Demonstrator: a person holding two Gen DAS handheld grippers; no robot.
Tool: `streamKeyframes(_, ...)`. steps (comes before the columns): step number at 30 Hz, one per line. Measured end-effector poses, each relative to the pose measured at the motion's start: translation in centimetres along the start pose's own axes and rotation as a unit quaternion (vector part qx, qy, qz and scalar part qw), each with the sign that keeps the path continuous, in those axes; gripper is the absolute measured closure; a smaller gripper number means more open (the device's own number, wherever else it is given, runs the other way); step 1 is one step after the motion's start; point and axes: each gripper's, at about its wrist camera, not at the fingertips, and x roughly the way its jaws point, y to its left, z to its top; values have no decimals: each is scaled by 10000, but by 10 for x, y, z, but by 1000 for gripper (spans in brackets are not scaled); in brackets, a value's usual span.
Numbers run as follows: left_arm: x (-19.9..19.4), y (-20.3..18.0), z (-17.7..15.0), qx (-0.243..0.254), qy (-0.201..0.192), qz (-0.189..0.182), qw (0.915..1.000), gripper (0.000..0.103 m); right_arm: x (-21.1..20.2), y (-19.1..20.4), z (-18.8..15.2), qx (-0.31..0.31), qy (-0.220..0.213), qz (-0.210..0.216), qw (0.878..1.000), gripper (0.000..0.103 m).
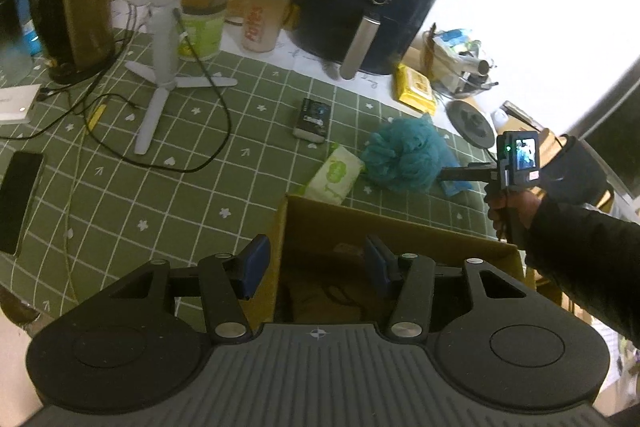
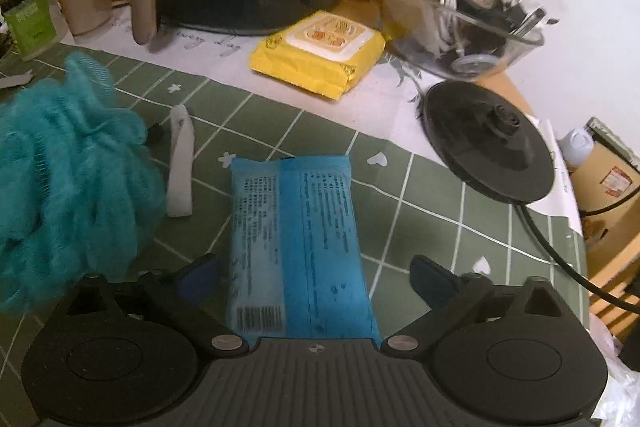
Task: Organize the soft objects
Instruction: 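Lower the right gripper onto the blue wipe pack and close it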
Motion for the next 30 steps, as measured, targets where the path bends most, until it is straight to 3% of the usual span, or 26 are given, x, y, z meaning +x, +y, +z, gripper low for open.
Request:
streamKeyframes(5,-5,1,0,-55,-42,36,10000,52,7,-10,5,282,22,426,9987,17)
streamKeyframes(9,-6,1,0,-70,-102,34,9999,52,4,-8,8,185,95,458,9987,33)
streamKeyframes(15,-5,-2,7,90,-209,-39,9997,52,-2,-6,6,229,214,450,9985,41)
streamKeyframes(25,1,-10,34,725,-337,-340,9962,52,-59,-13,-11,630,-79,517,9966,43)
streamKeyframes(30,15,-19,52,1231,-158,-488,9911,52,-101,-11,-21,764,-236,572,9952,43)
